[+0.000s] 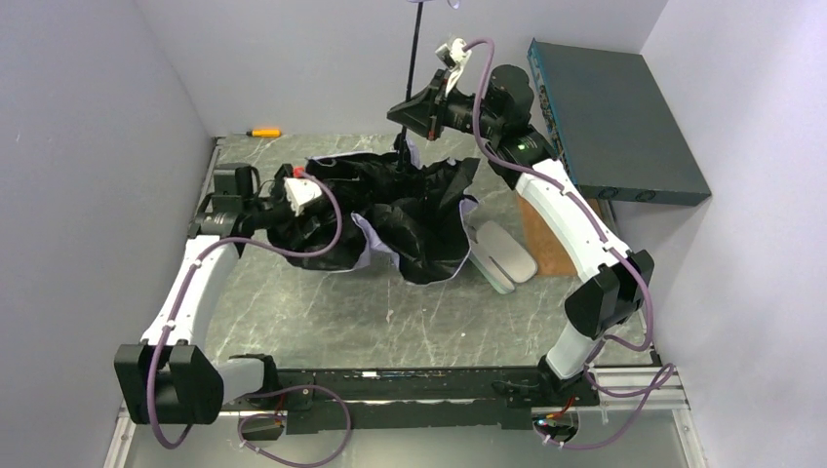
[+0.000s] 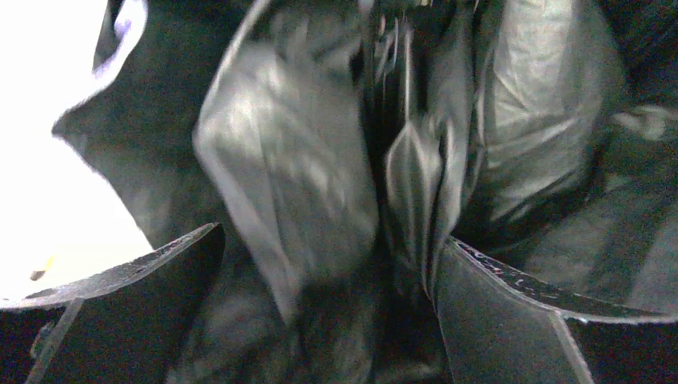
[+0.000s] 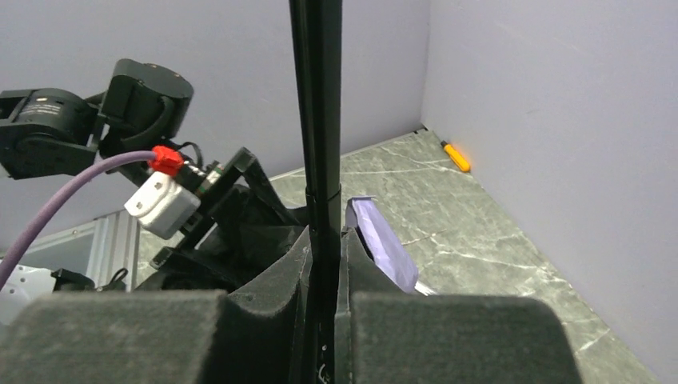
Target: Open the umbrella
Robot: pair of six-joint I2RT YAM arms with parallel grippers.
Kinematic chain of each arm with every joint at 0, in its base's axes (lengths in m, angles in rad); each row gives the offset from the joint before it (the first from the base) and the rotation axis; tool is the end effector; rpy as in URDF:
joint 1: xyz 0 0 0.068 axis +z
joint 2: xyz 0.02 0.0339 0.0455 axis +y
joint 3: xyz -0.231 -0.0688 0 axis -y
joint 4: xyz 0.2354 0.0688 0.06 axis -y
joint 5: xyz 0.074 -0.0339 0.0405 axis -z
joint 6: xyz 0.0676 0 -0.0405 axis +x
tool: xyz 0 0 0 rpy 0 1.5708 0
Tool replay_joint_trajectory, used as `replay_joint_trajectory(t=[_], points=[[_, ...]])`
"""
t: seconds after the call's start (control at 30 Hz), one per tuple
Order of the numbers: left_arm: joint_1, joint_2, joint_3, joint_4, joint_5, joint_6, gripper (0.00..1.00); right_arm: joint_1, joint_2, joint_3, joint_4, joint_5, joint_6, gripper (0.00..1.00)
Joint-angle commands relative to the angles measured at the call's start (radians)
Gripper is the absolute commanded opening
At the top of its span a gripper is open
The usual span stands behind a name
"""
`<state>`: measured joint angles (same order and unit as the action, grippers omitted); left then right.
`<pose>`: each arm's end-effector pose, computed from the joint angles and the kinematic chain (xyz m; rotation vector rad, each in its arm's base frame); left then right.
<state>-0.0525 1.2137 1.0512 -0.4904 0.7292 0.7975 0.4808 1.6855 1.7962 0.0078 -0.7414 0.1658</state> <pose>0.2773 -0.0597 0.2755 1.1823 1.6865 -0.3555 0.3307 0.2240 0.4433 -0.8507 1.3270 1.0488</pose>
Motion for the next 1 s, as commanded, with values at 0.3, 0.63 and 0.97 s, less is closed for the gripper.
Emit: replay_joint_trajectory(t=[0.3, 0.63, 0.97], points=[[0.077, -0.088, 0.162, -0.014, 0.273, -0.063, 1.00, -0.015, -0.051, 0.022, 0.056, -0.056, -0.036, 0.00], [-0.133, -0.032, 0.268, 0.284, 0.166, -0.417, 0.43, 0.086, -0.051, -0.013, 0.100, -0.019, -0.058, 0.00], [-0.163, 0.015, 0.085, 0.322, 0.077, -0.410, 0.30, 0.097, -0.087, -0.034, 0.187, -0.088, 0.014, 0.00]])
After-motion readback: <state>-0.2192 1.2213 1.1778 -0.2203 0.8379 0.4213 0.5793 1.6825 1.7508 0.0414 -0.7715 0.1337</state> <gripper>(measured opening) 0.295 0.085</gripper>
